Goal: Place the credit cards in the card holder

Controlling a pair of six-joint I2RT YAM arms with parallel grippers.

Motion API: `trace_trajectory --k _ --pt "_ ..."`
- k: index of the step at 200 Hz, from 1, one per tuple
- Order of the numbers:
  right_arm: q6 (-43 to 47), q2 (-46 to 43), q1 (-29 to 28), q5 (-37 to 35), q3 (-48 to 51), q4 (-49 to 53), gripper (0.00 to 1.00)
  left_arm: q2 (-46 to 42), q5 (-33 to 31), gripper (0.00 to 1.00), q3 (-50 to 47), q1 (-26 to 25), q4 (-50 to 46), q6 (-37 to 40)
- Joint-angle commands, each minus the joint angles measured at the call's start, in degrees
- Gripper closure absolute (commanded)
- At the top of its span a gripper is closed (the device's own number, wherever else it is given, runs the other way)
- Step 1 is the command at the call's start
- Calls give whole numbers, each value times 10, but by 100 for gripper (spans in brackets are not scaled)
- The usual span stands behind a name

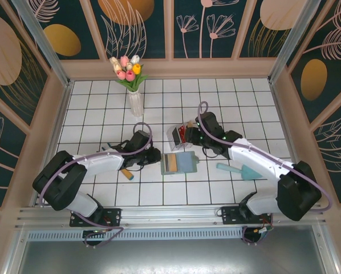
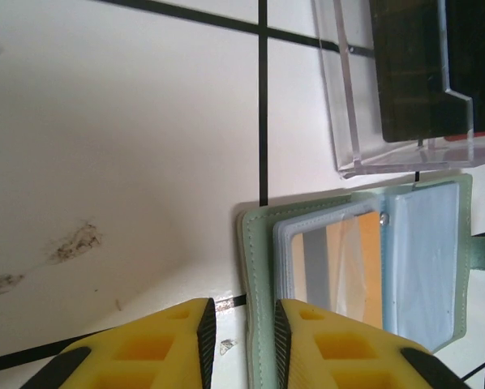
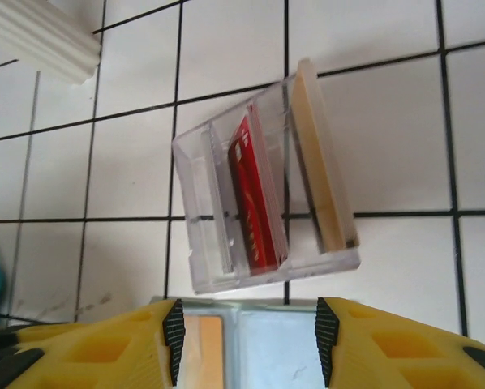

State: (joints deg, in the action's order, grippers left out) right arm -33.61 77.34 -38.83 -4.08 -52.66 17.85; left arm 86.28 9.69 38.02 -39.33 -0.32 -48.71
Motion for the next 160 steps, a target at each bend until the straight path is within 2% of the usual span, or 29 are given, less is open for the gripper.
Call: trace_trajectory --k 1,17,35,52,70,93,106,119,141,160 --pt "70 50 -7 -49 -59 60 52 -16 -17 69 28 3 -13 9" --pt "88 91 -15 -75 -98 78 54 -15 -2 68 39 13 -1 3" --pt "107 136 -20 -73 -137 90 55 -10 28 67 40 36 32 -14" --pt "112 173 -21 -95 -171 109 60 0 63 66 42 55 68 -34" --pt "100 200 -17 -165 -203 148 57 13 85 65 52 65 94 -47" --pt "96 219 -4 -184 -222 166 55 39 100 61 76 68 100 -48" --pt "101 226 -1 -184 -226 167 55 57 109 59 89 67 106 -48" --pt "107 231 0 -181 -225 164 54 74 112 54 106 68 104 -46" --pt "116 250 12 -151 -225 170 55 106 123 49 141 68 101 -40" --pt "114 252 10 -152 -225 172 55 139 125 49 170 67 86 -35"
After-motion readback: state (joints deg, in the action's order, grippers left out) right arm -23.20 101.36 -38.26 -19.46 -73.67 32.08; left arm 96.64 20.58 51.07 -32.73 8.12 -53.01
